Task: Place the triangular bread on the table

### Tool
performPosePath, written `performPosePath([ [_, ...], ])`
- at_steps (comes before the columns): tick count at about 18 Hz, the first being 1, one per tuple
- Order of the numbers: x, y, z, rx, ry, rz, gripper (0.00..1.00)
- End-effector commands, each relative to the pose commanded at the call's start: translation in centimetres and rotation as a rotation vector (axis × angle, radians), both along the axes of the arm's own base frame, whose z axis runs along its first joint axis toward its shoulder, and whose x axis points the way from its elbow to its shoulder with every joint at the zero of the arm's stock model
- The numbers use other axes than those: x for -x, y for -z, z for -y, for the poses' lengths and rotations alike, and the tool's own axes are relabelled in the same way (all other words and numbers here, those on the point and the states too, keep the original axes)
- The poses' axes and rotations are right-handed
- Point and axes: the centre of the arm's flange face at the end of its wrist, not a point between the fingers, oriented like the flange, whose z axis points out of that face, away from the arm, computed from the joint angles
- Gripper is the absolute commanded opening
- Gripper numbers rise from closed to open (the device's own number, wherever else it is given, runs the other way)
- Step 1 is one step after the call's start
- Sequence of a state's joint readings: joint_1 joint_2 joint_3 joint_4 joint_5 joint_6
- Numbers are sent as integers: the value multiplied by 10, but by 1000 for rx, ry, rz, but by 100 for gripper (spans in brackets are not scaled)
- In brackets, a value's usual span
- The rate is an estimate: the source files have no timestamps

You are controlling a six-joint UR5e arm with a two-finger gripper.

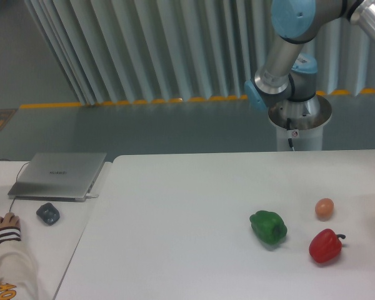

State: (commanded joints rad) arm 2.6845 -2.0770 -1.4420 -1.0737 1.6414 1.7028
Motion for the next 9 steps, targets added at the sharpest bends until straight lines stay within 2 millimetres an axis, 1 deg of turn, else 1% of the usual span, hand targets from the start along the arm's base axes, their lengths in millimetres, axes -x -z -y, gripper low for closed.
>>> performPosePath([
  [2,-2,-8,-1,-4,5,-5,24],
  [5,-3,-15,-1,-61,15,69,23],
  [6,0,-22,7,-124,11,104,23],
  [7,-1,-27,10,-156,26,127,23],
  [9,-5,-34,11,-161,56,160,23],
])
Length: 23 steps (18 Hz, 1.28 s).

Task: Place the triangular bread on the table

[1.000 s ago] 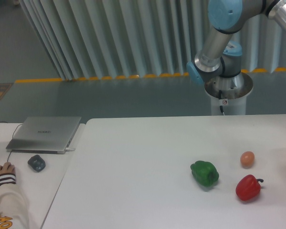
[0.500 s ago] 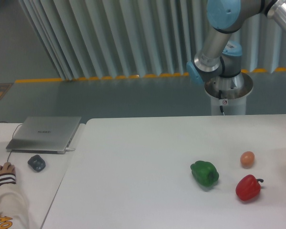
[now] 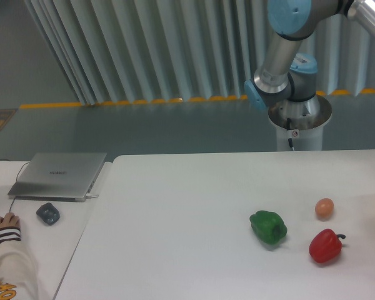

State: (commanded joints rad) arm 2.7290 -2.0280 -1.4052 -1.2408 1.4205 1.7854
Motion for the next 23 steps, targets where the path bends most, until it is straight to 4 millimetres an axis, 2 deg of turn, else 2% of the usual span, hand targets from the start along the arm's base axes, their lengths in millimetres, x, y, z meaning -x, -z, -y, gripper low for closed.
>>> performPosePath([
  [5,-7,-12,-1,-24,0,87,23],
  [8,-7,-16,8,-39,3,128,23],
  [10,-11,-17,6,-50,6,159,23],
  [12,-25,-26,0,-54,12,218,22],
  [14,-48,-31,-24,-40,26,230,22],
  [18,-73,-37,-44,-26,-1,240,22],
  [23,-110,-27,-72,29,-37,253,22],
])
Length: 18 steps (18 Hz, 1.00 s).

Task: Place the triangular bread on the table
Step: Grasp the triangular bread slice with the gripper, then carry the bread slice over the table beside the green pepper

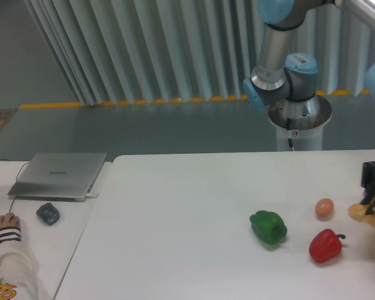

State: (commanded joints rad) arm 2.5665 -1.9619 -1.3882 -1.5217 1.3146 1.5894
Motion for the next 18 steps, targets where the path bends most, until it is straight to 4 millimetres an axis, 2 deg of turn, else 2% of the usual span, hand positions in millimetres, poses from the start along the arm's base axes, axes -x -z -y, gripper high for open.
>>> performPosePath([
  [1,-9,14,-3,28,9,8,22],
  [2,-27,26,-15,54,43,-3,22],
  [5,-50,42,-39,107,48,-64,22],
  [6,-54,43,-43,117,31,-72,21],
  [8,-47,24,-44,96,16,-82,18],
  [14,-48,22,-40,106,20,-65,18],
  [18,-59,20,-42,106,25,-18,18],
])
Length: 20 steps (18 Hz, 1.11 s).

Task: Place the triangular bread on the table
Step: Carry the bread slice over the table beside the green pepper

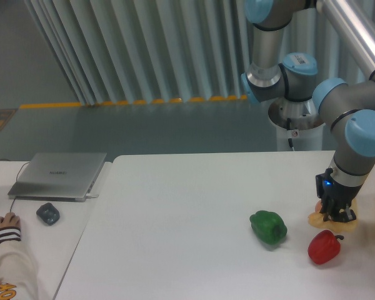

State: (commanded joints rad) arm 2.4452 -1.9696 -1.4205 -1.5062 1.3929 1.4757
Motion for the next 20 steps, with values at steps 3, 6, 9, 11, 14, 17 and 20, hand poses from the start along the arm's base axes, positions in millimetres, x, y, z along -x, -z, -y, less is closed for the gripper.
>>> performPosePath([
  [3,-10,-16,2,-22,-3,25,18],
  [6,-24,-12,-4,-8,16,31,18],
  [9,-42,3,-8,19,37,41,19],
  [11,-48,5,-9,47,58,22,19],
  [14,-58,2,-14,46,74,18,23],
  [17,-57,3,-15,40,73,17,70],
  [20,-55,3,-17,27,73,2,100],
])
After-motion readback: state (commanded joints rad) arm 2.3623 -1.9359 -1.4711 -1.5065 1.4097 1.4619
